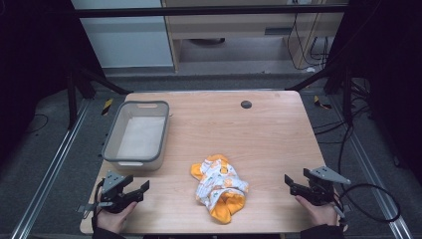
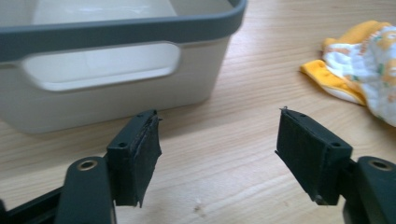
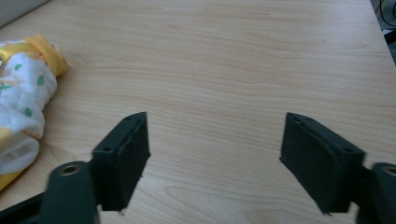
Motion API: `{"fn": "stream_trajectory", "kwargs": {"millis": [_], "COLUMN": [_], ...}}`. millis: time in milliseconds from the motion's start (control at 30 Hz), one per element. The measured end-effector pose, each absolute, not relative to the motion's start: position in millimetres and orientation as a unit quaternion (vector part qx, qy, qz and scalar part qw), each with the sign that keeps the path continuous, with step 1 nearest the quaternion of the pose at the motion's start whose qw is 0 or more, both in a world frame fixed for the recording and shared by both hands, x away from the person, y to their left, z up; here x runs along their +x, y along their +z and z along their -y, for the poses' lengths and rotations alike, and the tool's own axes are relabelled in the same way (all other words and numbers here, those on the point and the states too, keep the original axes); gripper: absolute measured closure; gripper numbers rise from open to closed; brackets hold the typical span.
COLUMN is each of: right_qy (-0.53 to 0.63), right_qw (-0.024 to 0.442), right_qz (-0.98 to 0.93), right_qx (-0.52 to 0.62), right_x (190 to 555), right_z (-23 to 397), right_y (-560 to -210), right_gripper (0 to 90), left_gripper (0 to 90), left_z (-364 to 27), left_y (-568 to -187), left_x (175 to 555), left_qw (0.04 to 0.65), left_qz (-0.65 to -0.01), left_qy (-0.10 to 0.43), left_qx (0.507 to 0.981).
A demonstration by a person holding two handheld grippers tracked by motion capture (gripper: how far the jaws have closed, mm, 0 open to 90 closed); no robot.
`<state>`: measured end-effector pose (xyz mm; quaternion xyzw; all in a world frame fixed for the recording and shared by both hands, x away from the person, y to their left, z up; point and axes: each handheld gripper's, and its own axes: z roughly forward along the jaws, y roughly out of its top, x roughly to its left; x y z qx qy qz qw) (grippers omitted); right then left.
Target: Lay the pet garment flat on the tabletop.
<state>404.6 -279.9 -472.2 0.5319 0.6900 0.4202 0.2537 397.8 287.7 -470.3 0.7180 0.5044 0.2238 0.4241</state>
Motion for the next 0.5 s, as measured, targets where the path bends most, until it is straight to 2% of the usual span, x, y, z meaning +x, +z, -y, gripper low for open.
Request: {"fn": "stream_trajectory", "kwargs": {"millis": [133, 500], "right_qy": [0.437, 0.45], "right_qw": [0.259, 0.238], "right_qz": [-0.681, -0.699], "right_qx": [0.527, 0.502], "right_x": [403, 406], "right_z": [281, 268], "right_y": [-466, -459], "right_gripper": [33.8, 35.5], "left_gripper": [31.9, 33.1], "left_z": [-282, -279], "left_y": [-466, -456], "left_x": [396, 395], "left_qw": [0.434, 0.448], "left_qz": [-0.497, -0.483], "left_qy": [0.221, 0.225], "left_qx": [0.718, 0.718]}}
